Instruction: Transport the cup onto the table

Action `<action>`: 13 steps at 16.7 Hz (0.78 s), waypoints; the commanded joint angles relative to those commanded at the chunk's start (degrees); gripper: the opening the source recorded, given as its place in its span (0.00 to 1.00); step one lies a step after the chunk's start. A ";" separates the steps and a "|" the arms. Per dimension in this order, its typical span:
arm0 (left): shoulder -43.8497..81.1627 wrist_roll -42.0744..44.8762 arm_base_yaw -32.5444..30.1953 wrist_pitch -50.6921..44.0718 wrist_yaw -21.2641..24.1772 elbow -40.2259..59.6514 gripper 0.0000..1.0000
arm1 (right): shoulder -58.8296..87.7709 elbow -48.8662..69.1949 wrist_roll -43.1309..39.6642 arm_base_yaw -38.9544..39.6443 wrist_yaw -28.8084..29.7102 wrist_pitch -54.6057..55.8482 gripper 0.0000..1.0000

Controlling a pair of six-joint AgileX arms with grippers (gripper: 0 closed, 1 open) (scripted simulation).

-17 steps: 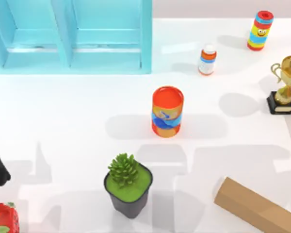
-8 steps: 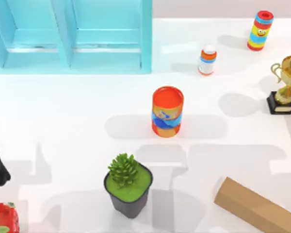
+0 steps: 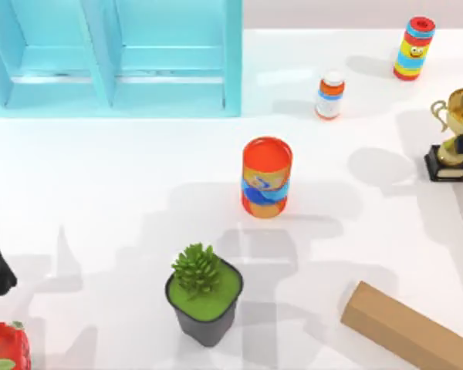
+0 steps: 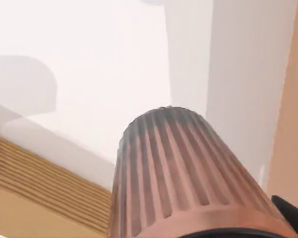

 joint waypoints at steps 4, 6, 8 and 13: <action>0.00 0.00 0.00 0.00 0.00 0.00 1.00 | 2.21 2.49 15.91 15.97 0.70 -1.35 0.00; 0.00 0.00 0.00 0.00 0.00 0.00 1.00 | 2.76 3.26 24.19 24.30 1.05 -1.59 0.00; 0.00 0.00 0.00 0.00 0.00 0.00 1.00 | 3.24 3.95 31.61 31.76 1.38 -1.78 0.00; 0.00 0.00 0.00 0.00 0.00 0.00 1.00 | 3.51 4.55 40.46 40.63 1.80 -1.76 0.00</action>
